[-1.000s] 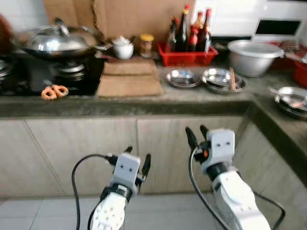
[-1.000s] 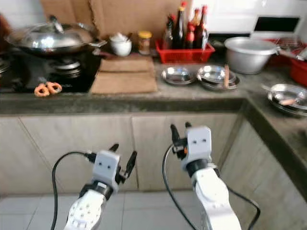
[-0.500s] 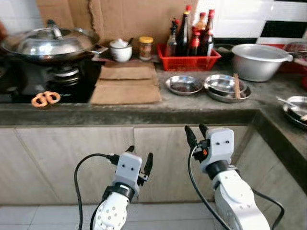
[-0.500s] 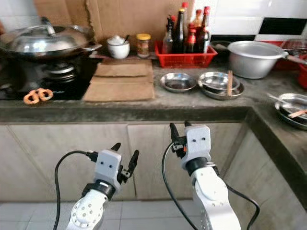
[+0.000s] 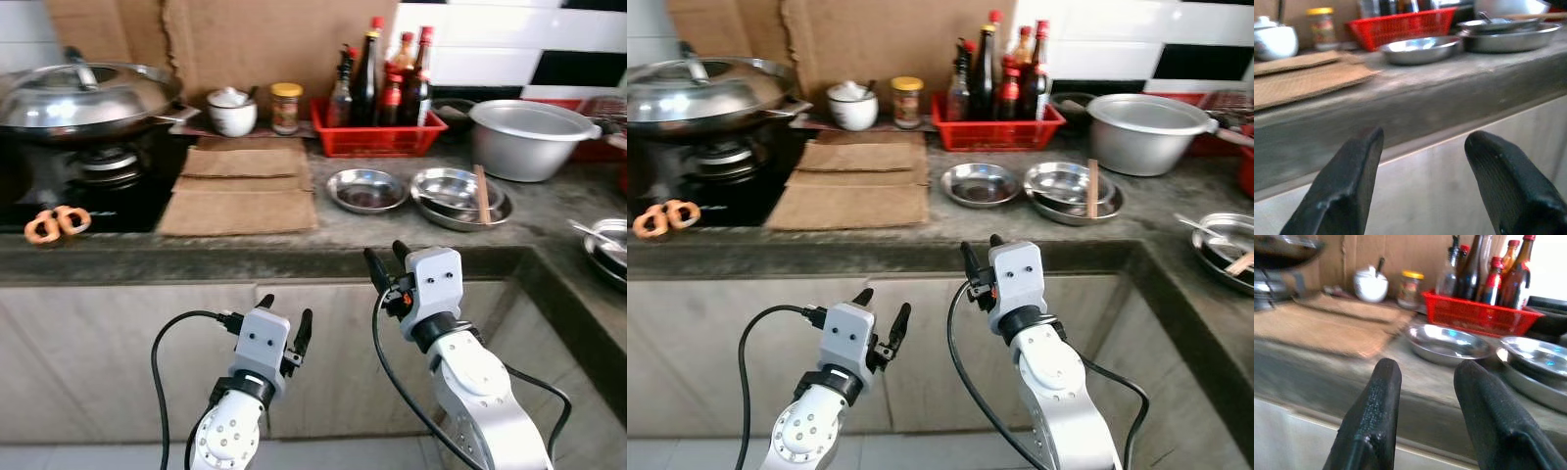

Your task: Kitchen organization

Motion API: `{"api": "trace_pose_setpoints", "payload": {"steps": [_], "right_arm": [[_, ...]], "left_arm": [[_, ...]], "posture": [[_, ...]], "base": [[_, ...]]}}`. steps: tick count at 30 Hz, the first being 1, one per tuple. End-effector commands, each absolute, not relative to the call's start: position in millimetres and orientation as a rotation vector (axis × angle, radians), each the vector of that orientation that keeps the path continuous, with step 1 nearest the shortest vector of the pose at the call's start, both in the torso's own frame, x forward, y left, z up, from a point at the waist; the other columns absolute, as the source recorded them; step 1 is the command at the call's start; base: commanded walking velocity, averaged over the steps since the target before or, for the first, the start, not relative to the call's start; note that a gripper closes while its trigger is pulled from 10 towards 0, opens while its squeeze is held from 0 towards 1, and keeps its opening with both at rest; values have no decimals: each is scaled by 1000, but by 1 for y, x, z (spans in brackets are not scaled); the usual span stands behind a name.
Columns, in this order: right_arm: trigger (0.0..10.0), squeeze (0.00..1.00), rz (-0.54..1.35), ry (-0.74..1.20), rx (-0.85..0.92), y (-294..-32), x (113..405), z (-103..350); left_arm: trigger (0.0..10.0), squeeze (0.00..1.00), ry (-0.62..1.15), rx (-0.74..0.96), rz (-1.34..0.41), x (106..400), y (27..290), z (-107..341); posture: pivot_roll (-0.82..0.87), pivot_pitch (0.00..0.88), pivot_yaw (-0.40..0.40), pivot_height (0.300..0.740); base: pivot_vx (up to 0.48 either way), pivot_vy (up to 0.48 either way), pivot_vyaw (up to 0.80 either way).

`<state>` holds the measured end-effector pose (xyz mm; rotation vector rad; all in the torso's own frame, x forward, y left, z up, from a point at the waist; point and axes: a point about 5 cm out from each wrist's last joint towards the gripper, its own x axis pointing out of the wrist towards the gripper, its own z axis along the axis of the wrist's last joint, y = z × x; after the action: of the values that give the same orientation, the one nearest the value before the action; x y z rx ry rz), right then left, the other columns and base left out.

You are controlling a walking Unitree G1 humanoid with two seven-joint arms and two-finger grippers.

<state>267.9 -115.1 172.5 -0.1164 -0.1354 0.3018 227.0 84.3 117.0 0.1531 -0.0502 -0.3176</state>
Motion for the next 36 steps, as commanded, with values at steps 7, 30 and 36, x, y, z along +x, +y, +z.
{"api": "trace_pose_setpoints", "payload": {"steps": [7, 30, 36], "right_arm": [[10000, 0, 432, -124, -198, -104, 284, 179], [10000, 0, 656, -53, -474, -93, 337, 202], [10000, 0, 688, 44, -497, -93, 345, 203]], "left_arm": [[10000, 0, -65, 157, -322, 227, 82, 121], [10000, 0, -77, 160, -333, 227, 74, 121], [10000, 0, -81, 153, -337, 227, 73, 122]], "posture": [[186, 0, -65, 740], [201, 0, -89, 740], [202, 0, -91, 740]], "base": [[310, 0, 0], [287, 0, 0], [0, 0, 0]]}}
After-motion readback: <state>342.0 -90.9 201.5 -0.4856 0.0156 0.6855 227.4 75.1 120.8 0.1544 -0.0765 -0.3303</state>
